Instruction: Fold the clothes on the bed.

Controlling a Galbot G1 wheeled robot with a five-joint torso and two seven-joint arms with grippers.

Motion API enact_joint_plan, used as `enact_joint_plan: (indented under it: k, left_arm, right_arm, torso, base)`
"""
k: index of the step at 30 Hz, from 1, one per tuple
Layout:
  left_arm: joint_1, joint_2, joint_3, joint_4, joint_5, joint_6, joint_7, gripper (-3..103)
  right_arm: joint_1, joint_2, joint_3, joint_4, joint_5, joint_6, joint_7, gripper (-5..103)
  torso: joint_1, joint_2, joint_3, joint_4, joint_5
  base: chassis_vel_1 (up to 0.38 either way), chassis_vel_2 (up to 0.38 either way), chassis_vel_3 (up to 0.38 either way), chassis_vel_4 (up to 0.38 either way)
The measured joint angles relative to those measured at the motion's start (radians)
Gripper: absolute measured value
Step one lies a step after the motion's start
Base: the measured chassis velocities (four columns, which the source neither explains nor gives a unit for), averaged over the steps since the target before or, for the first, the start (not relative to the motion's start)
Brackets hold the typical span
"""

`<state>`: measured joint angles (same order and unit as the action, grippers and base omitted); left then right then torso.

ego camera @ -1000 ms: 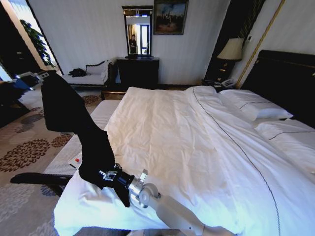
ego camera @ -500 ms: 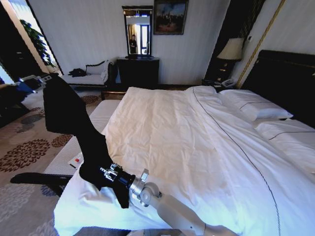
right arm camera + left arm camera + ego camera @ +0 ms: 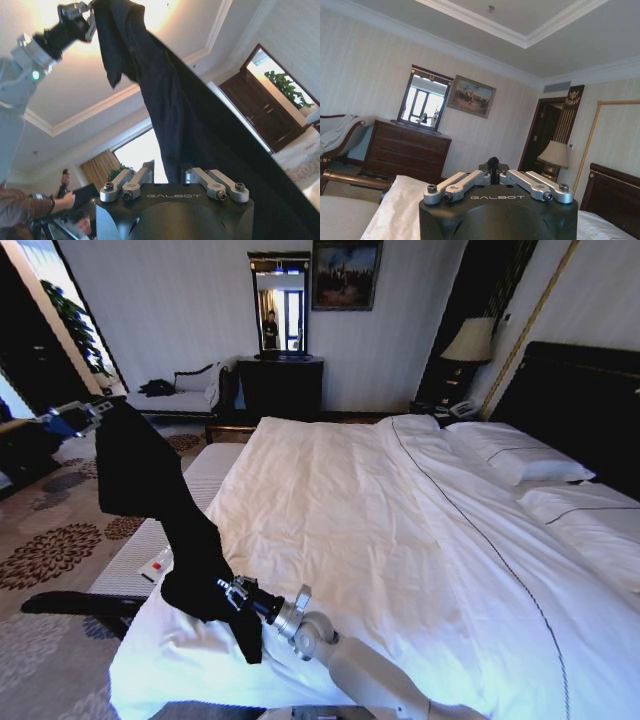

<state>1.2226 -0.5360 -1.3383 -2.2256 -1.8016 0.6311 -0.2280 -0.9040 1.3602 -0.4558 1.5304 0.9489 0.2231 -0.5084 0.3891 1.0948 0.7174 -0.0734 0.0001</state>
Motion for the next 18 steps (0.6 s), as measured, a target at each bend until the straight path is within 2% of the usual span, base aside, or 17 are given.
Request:
enact_joint_plan:
  k: [3,4,5,6,9,10,11,12,17,18]
  left_arm:
    - [0.004,-0.003,-0.003,0.003,0.0,0.0,0.0,2]
    - [0.004,-0.003,-0.003,0.003,0.0,0.0,0.0,2]
    - [0.004,-0.006,-0.003,0.004,0.002,0.0,0.0,2]
    - [0.004,-0.008,-0.002,0.004,0.003,0.0,0.0,2]
    - [0.002,-0.015,0.003,0.007,0.008,0.0,0.0,2]
    - [0.0,-0.017,0.005,0.007,0.01,0.0,0.0,2]
    - [-0.001,-0.019,0.007,0.008,0.011,0.0,0.0,2]
    - [-0.003,-0.021,0.009,0.008,0.012,0.0,-0.001,2]
    - [-0.005,-0.023,0.011,0.013,0.013,0.0,-0.001,2]
    - [-0.005,-0.023,0.011,0.013,0.013,-0.001,0.0,2]
  right_arm:
    - [0.004,0.018,-0.02,-0.03,-0.019,0.009,0.0,42]
    - [0.004,0.018,-0.02,-0.03,-0.019,0.009,0.0,42]
    - [0.005,0.023,-0.026,-0.04,-0.023,0.011,0.0,48]
    - [0.006,0.029,-0.031,-0.046,-0.028,0.012,0.0,48]
    - [0.008,0.038,-0.038,-0.054,-0.034,0.014,0.0,59]
    - [0.009,0.041,-0.042,-0.057,-0.036,0.014,0.0,59]
    - [0.01,0.042,-0.044,-0.059,-0.037,0.014,0.0,70]
    - [0.012,0.043,-0.046,-0.063,-0.041,0.014,0.0,76]
    - [0.015,0.05,-0.047,-0.077,-0.051,0.01,0.013,80]
    - [0.015,0.052,-0.047,-0.079,-0.051,0.007,0.025,75]
  torso:
    - [0.0,0.0,0.0,0.0,0.0]
    - [0.0,0.0,0.0,0.0,0.0]
    - [0.0,0.0,0.0,0.0,-0.0001]
    - [0.0,0.0,0.0,0.0,-0.0001]
    - [0.0,0.0,0.0,0.0001,-0.0001]
    - [0.0,0.0,0.0,0.0,-0.0001]
    - [0.0,0.0,0.0,0.0,-0.0001]
    - [0.0,0.0,0.0,0.0,-0.0001]
    - [0.0,0.0,0.0,0.0,-0.0001]
    - [0.0,0.0,0.0,0.0,-0.0001]
  base:
    - [0.0,0.0,0.0,0.0]
    - [0.0,0.0,0.0,0.0]
    - [0.0,0.0,0.0,0.0]
    - [0.0,0.0,0.0,0.0]
    - [0.0,0.0,0.0,0.0]
    - [0.0,0.0,0.0,0.0]
    - [0.0,0.0,0.0,0.0]
    - [0.0,0.0,0.0,0.0]
    - [0.0,0.0,0.0,0.0]
    - [0.0,0.0,0.0,0.0]
